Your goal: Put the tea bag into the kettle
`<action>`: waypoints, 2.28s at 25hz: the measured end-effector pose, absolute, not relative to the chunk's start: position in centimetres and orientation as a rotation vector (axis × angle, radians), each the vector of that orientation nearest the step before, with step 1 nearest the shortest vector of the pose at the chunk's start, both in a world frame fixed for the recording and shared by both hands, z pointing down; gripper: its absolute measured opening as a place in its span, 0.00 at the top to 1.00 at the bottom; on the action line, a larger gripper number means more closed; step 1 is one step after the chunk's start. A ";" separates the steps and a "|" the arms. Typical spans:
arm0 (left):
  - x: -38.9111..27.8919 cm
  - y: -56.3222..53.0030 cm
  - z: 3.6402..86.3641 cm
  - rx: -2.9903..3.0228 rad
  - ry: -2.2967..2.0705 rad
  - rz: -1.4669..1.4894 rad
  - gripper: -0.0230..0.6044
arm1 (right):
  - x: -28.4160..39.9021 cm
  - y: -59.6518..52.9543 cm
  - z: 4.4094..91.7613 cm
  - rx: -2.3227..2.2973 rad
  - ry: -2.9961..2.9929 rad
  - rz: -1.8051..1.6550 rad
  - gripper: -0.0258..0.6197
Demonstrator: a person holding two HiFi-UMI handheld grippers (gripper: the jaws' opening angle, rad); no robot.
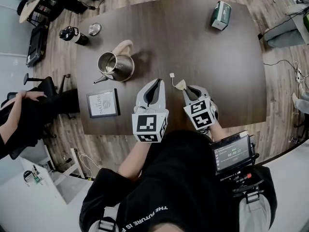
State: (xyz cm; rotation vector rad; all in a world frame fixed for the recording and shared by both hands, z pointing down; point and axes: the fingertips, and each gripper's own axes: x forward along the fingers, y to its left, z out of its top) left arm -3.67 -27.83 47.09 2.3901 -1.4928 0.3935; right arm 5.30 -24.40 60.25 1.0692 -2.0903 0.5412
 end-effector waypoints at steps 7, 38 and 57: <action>-4.4 -29.0 48.7 2.372 -1.462 0.424 0.94 | 4.8 -24.3 63.4 1.017 -2.021 0.564 0.84; -6.7 -31.0 50.8 2.336 -1.421 0.472 0.94 | 4.5 -25.2 68.6 0.984 -1.826 0.576 0.93; -6.9 -28.9 49.3 2.355 -1.488 0.455 0.94 | 4.6 -24.7 67.1 1.014 -1.877 0.519 0.95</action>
